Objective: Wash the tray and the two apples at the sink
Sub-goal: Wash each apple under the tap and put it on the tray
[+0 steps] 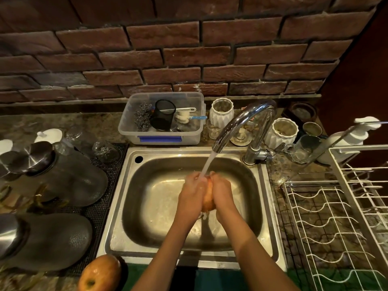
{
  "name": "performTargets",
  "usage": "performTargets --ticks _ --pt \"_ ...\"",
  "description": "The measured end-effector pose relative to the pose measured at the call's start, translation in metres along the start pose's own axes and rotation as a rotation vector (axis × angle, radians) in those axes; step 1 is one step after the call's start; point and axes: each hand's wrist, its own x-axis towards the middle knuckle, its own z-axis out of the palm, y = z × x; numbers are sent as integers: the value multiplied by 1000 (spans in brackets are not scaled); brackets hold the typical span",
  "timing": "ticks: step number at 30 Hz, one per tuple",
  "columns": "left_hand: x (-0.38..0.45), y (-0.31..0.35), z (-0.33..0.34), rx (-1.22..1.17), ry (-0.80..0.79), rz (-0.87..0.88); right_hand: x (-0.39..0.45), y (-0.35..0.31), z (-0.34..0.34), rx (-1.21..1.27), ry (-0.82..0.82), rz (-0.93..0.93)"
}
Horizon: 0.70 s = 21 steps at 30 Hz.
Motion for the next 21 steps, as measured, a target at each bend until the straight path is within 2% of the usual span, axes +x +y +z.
performTargets --ticks 2,4,6,9,11,14,16,18,21 --pt "-2 5 1 16 -11 39 2 -3 0 12 -31 124" --pt "-4 4 2 -10 50 82 3 -14 3 -43 -78 179" --pt "-5 2 4 -171 120 78 3 -25 6 -129 -139 169" --pt "1 12 1 -495 222 -80 2 -19 2 -185 -288 -111" --pt "10 21 -5 -630 228 -228 -4 -8 -2 -230 -350 -297" --pt "13 25 -6 -552 107 -284 -6 1 -1 -260 -189 -474" --pt "8 24 -1 -472 109 -184 -1 -1 3 -209 -85 -418" --pt "3 19 6 -351 124 -15 6 -10 7 -280 -46 -255" --pt "0 12 3 -213 204 125 7 -31 13 -477 -112 -6"
